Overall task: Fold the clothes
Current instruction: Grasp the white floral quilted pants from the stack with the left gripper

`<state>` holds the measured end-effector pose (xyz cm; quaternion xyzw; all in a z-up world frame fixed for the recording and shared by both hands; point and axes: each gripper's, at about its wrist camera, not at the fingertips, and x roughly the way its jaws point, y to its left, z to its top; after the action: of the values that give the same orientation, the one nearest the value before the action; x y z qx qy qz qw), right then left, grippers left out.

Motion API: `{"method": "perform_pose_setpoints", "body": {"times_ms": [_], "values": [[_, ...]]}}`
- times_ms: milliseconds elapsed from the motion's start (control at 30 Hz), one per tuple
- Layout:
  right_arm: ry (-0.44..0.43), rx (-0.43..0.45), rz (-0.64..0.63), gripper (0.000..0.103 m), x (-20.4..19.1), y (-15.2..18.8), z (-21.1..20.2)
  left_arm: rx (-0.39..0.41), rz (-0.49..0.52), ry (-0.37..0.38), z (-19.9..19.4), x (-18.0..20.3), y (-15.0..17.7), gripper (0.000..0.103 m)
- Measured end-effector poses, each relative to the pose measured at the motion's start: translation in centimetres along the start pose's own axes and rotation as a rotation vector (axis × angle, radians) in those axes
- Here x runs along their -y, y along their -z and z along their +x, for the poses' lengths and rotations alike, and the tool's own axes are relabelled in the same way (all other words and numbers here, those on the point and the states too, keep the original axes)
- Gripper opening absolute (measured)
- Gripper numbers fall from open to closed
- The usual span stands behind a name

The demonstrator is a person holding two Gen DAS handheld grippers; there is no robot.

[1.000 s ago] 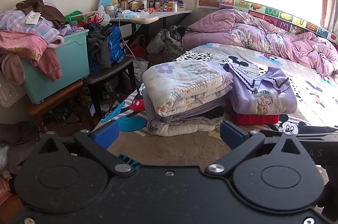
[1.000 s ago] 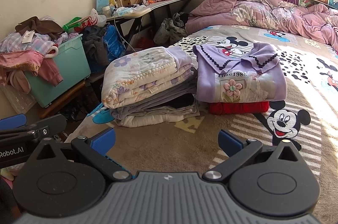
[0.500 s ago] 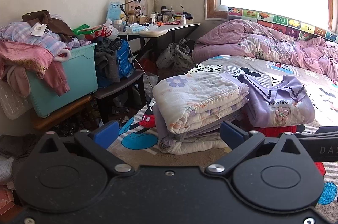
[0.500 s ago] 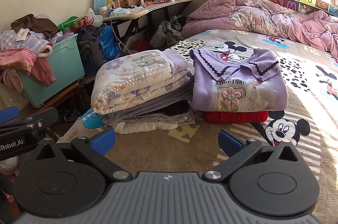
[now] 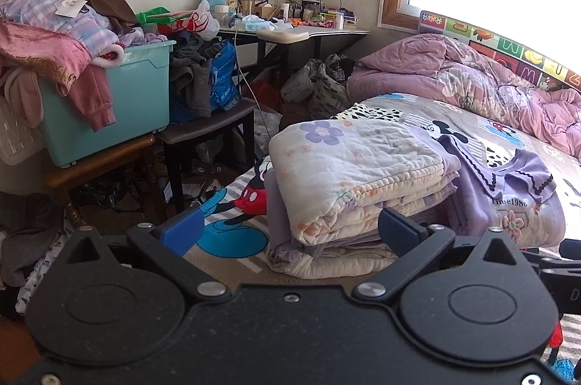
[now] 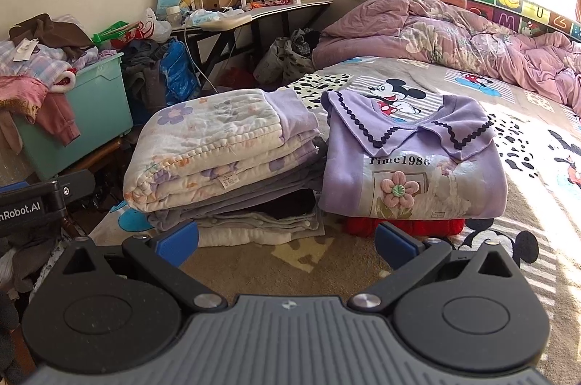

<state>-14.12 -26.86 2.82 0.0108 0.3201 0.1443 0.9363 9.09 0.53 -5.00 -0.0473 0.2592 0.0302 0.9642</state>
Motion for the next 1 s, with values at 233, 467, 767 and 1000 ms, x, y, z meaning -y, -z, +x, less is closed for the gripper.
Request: {"method": "perform_pose_setpoints", "body": {"times_ms": [233,467,767,1000], "values": [[-0.031,0.030,0.008,0.103,0.3,-0.4,2.5,-0.047,-0.108,0.053,2.3,-2.1,-0.3,0.103],[-0.057,0.008,0.064,0.103,0.9,0.0,4.8,-0.048,-0.143,0.109,4.6,-2.6,-0.5,0.099],[-0.085,0.016,0.045,0.103,1.3,0.4,6.2,-0.062,-0.030,0.104,7.1,-0.9,0.0,0.063],[-0.103,0.008,0.074,0.103,2.2,0.7,6.1,-0.049,-0.077,0.183,7.2,-0.6,-0.2,0.024]]}}
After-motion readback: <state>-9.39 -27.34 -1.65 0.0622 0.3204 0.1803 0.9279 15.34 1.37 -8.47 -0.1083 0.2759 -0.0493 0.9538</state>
